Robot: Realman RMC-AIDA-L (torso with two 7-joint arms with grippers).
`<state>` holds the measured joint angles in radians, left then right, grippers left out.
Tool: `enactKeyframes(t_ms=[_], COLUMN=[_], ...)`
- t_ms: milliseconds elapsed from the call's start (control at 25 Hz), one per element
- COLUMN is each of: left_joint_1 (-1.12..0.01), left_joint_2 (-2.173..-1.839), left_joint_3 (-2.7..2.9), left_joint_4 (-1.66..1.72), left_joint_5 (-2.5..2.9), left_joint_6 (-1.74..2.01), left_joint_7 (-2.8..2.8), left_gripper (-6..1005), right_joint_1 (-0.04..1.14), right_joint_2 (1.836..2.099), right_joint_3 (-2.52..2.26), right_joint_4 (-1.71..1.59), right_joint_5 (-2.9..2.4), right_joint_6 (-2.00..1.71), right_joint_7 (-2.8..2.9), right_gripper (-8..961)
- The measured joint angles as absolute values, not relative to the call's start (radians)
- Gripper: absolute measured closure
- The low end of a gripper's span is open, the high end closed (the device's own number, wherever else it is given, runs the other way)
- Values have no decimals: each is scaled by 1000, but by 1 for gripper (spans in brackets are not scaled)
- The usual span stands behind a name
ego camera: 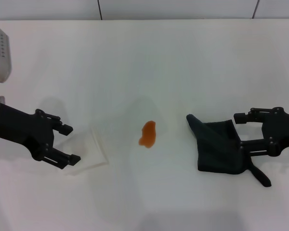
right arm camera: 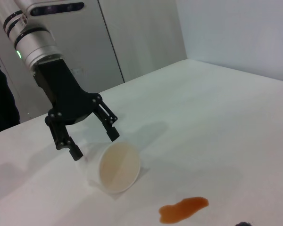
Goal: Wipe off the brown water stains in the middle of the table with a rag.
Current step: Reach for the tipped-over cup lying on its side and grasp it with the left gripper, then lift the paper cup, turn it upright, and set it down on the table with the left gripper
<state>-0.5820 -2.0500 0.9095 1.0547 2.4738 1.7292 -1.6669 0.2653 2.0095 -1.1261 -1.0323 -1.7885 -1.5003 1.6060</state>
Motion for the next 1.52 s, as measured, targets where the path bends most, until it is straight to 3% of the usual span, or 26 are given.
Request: enactKeyframes(t_ms=[960,1200,1280,1520], left_joint_1=[-587,-590,-591,-592], left_joint_2=[-2074,-2074,-2074,-2074], left_joint_3=[941,943,945,951], left_joint_4=[1041,1041,1041,1040], left_joint_5=[2496,2496,2496,2487], left_joint_6=[1665,1657,1654,1652], left_joint_7=[-1665,-1665,-1666,-1667], left_gripper=[138,222,374,387], right_joint_1=[264,264,264,265], right_joint_2=[2009,2009,2009,2010], right_joint_3=[-1125,-1124,-1123,-1123], right_joint_4=[-1032,-1032,-1032,-1032], right_joint_5=[-1789,-1789,-1789,-1789], right_joint_6=[-1503,-1501,-1500,-1499], right_joint_7=[1605,1604,1604,1604], right_gripper=[124,124,124,124])
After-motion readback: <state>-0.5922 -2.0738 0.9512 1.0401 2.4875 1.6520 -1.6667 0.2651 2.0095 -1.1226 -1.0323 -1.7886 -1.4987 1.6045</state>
